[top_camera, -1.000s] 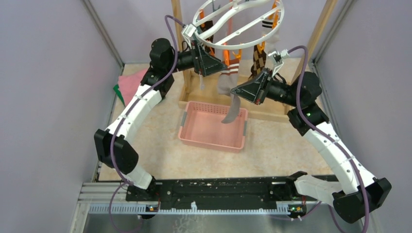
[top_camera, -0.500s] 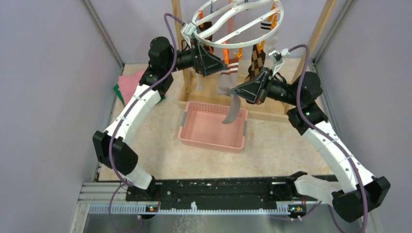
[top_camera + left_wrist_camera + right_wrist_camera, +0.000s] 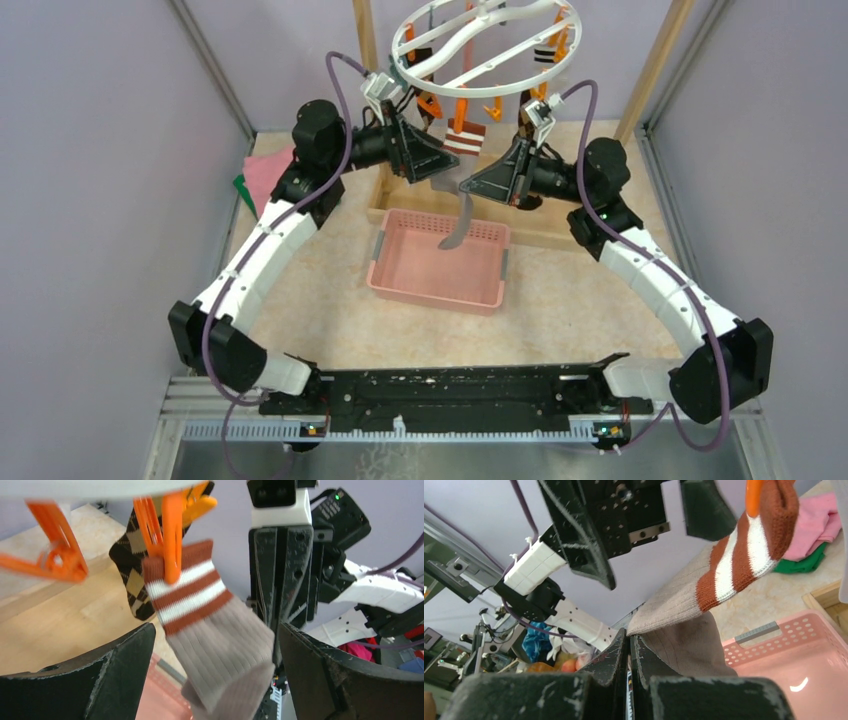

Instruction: Remove the socks clipped to the hanger

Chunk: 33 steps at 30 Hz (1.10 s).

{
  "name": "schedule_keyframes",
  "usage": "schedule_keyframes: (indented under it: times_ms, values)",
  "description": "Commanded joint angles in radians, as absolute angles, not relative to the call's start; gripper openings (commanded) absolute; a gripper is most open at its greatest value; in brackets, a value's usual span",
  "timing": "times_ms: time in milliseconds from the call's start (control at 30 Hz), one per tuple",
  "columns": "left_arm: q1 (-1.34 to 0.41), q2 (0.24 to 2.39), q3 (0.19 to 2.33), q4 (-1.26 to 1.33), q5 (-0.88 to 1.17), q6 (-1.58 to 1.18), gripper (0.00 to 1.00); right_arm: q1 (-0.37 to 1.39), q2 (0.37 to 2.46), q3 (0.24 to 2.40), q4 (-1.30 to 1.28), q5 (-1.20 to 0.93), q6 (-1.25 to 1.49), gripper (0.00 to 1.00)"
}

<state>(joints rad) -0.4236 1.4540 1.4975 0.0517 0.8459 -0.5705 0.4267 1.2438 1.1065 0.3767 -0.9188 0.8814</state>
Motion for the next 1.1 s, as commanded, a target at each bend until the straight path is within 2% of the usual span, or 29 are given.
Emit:
schedule_keyframes:
  times_ms: [0,133,300,400,533,633,767,867,1000,1067]
  values:
    - [-0.411,1.298,1.393,0.056,0.818,-0.499,0.99,0.418,1.222,1.138,0.370,-0.925,0.831,0.00]
    - [-0.400,1.276,1.367,0.028,0.844,-0.451,0.99,0.413,1.207,1.118,0.364,-0.902,0.835,0.00]
    - [-0.400,1.308,1.460,-0.050,0.791,-0.252,0.98,0.401,1.163,1.089,0.236,-0.841,0.732,0.00]
    - [-0.401,1.319,1.461,-0.092,0.787,-0.175,0.96,0.387,1.157,1.051,0.250,-0.843,0.742,0.00]
    - [-0.401,1.282,1.324,-0.083,0.866,-0.233,0.95,0.384,1.160,1.024,0.326,-0.862,0.790,0.00]
    - [-0.403,1.268,1.261,-0.025,0.921,-0.309,0.95,0.383,1.174,1.049,0.278,-0.876,0.757,0.00]
    - [-0.403,1.301,1.318,-0.009,0.893,-0.247,0.93,0.360,1.158,1.065,0.176,-0.870,0.698,0.00]
    - [-0.405,1.353,1.341,0.008,0.889,-0.257,0.93,0.351,1.159,1.035,0.254,-0.911,0.743,0.00]
    - [-0.425,1.407,1.316,0.140,1.035,-0.412,0.98,0.351,1.186,1.021,0.306,-0.944,0.792,0.00]
    - [-0.446,1.412,1.315,0.140,1.038,-0.396,0.98,0.351,1.207,1.018,0.352,-0.983,0.825,0.00]
